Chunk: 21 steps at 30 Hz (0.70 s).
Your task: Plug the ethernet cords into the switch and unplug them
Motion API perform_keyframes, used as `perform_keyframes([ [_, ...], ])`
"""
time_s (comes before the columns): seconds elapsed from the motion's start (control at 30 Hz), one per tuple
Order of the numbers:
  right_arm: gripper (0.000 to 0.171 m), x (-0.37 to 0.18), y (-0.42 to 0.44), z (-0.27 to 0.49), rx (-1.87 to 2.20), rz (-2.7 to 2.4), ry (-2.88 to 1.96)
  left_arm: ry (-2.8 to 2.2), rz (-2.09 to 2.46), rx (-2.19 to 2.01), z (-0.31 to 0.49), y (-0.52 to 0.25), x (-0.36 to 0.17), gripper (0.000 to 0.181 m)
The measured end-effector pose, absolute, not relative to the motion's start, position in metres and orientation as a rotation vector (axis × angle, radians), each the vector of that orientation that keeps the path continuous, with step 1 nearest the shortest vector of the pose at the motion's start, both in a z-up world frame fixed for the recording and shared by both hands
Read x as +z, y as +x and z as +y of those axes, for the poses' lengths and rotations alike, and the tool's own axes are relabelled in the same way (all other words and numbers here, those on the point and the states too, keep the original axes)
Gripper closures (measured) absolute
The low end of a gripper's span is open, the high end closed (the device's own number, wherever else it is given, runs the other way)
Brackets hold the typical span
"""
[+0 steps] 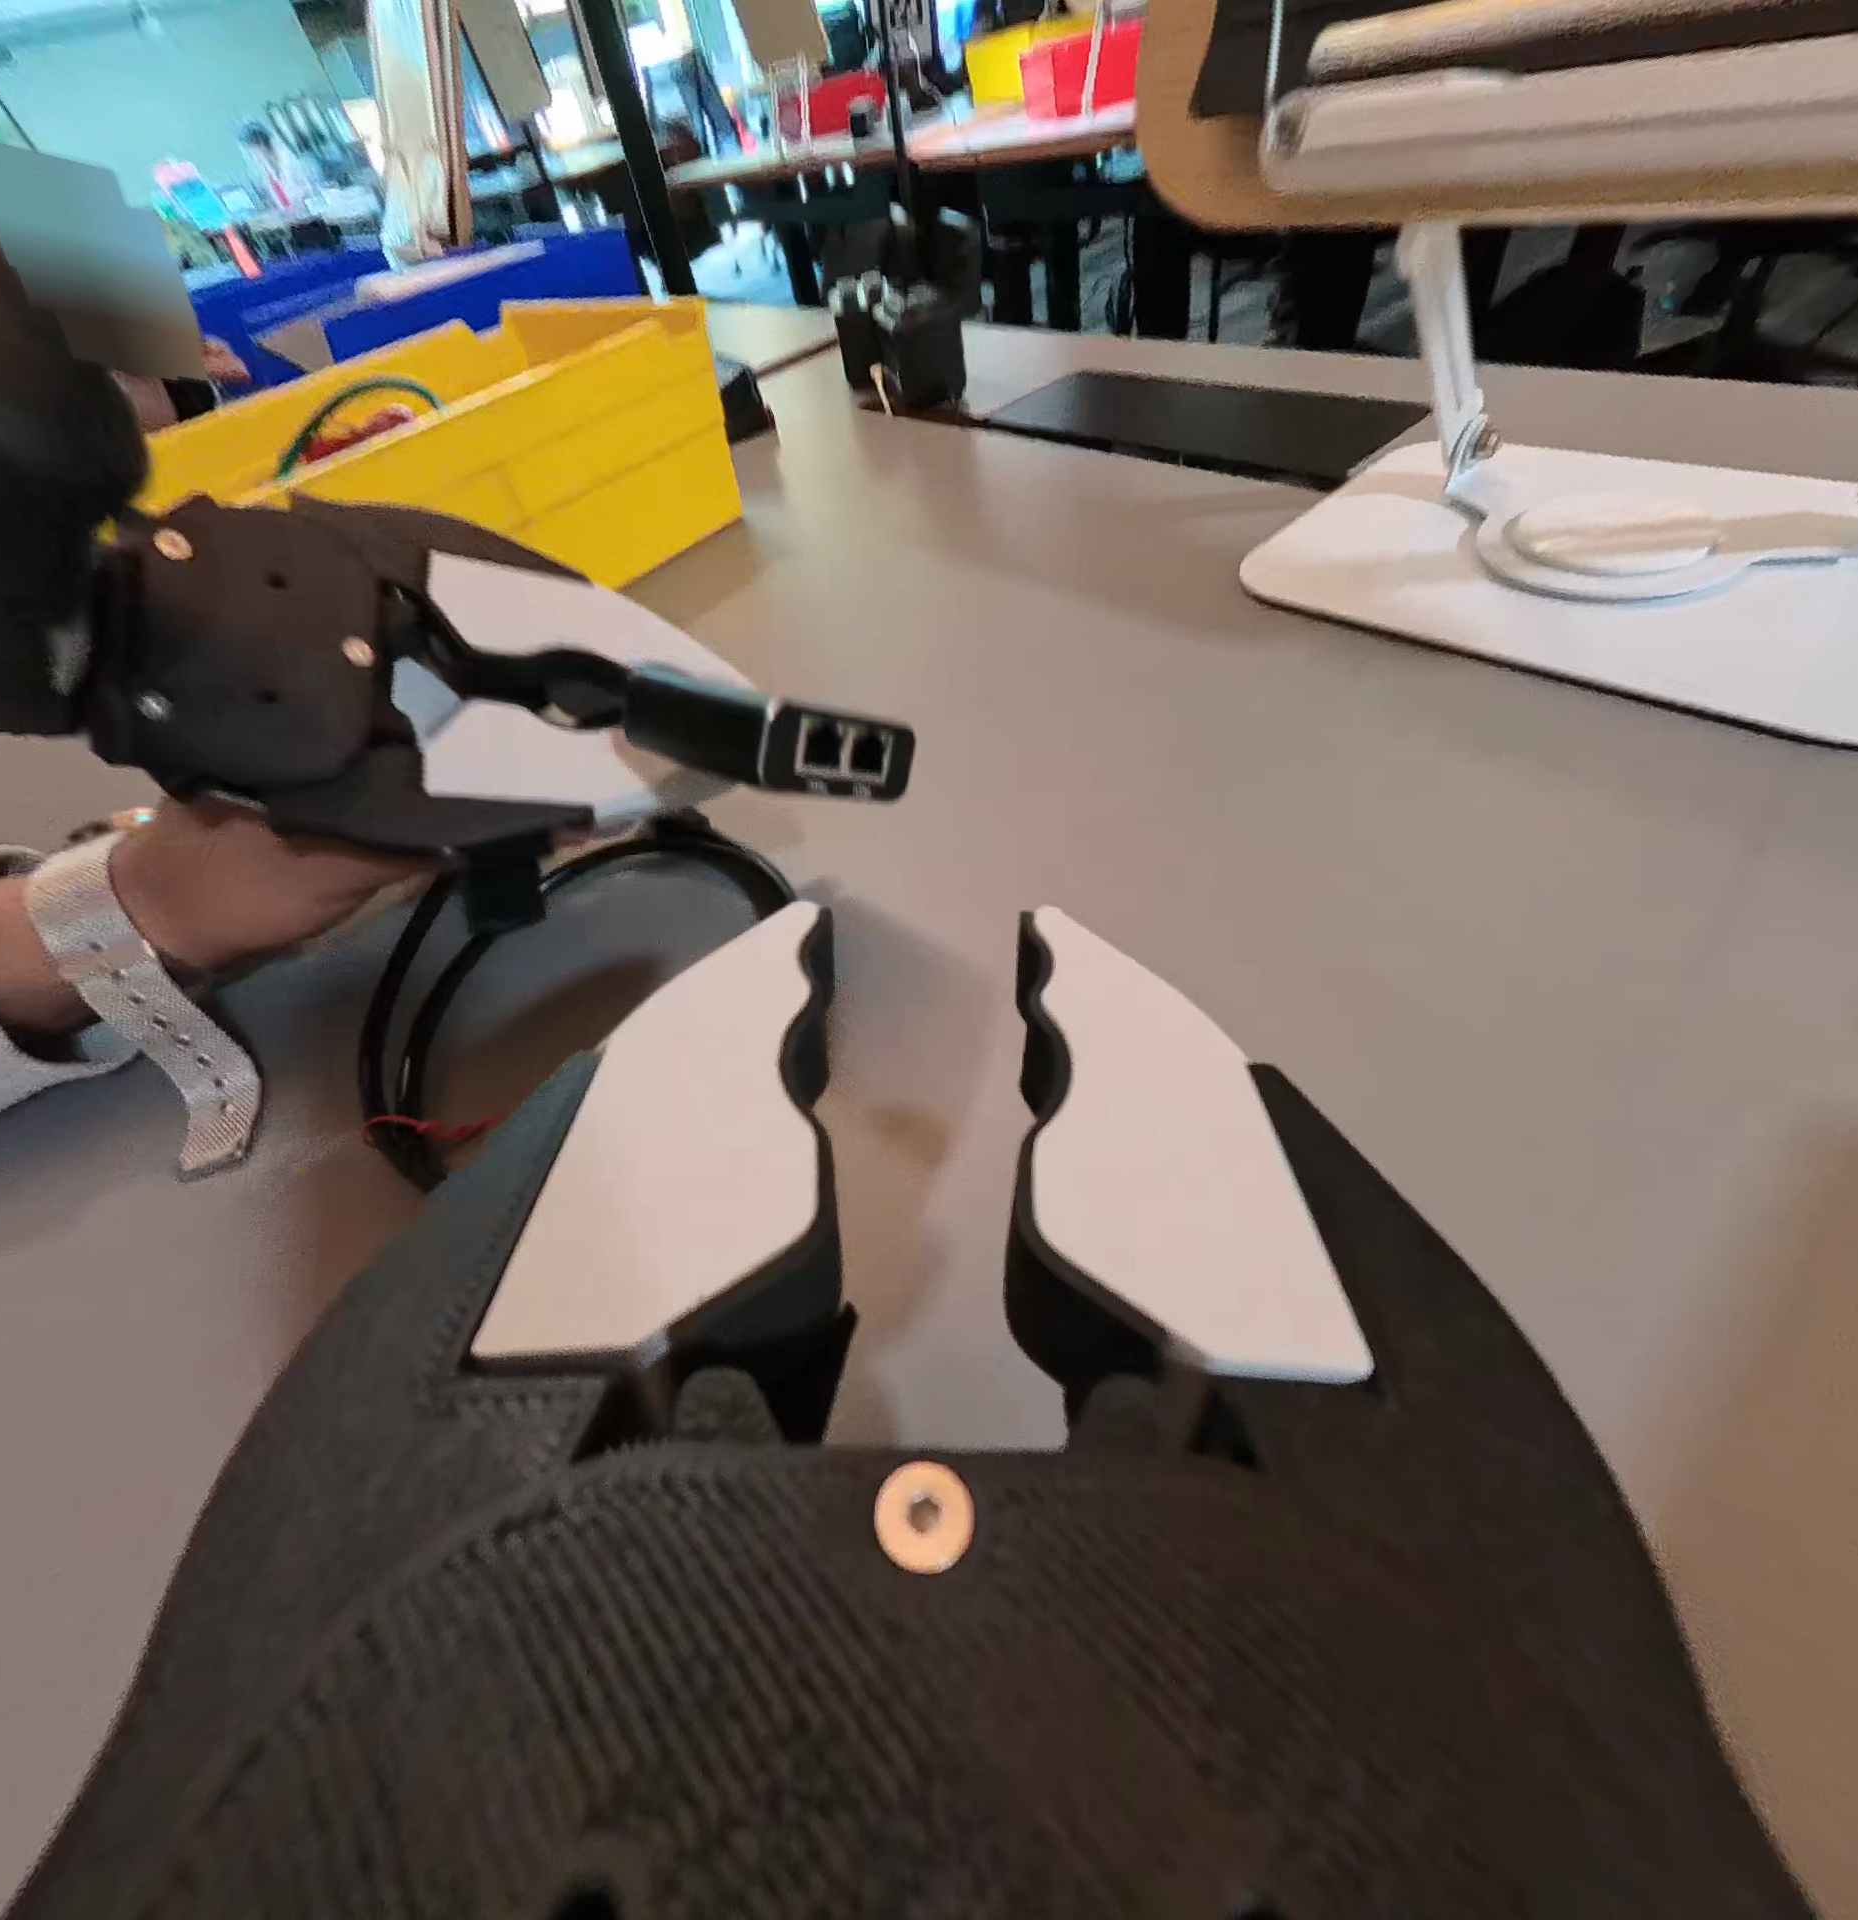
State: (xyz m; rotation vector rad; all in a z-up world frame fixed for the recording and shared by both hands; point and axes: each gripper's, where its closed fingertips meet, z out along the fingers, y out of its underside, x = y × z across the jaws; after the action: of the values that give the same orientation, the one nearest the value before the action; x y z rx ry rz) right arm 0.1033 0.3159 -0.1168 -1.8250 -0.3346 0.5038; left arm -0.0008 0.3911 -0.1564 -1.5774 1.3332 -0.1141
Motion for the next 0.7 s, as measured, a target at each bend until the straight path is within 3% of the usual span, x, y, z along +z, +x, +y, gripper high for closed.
perform_keyframes([
  [0.3, 0.140, -0.023, 0.102, 0.348, 0.323, -0.351, -1.603, -1.527, 1.350, 0.105, 0.406, -0.020, -0.164, 0.168],
  [0.53, 0.136, 0.073, -0.044, 0.397, 0.431, -0.779, -1.490, -1.474, 1.355, 0.084, 0.405, -0.016, -0.165, 0.168],
  [0.7, 0.134, 0.079, -0.155, 0.423, 0.658, -1.078, -1.560, -1.468, 1.357, 0.078, 0.405, -0.015, -0.165, 0.168],
])
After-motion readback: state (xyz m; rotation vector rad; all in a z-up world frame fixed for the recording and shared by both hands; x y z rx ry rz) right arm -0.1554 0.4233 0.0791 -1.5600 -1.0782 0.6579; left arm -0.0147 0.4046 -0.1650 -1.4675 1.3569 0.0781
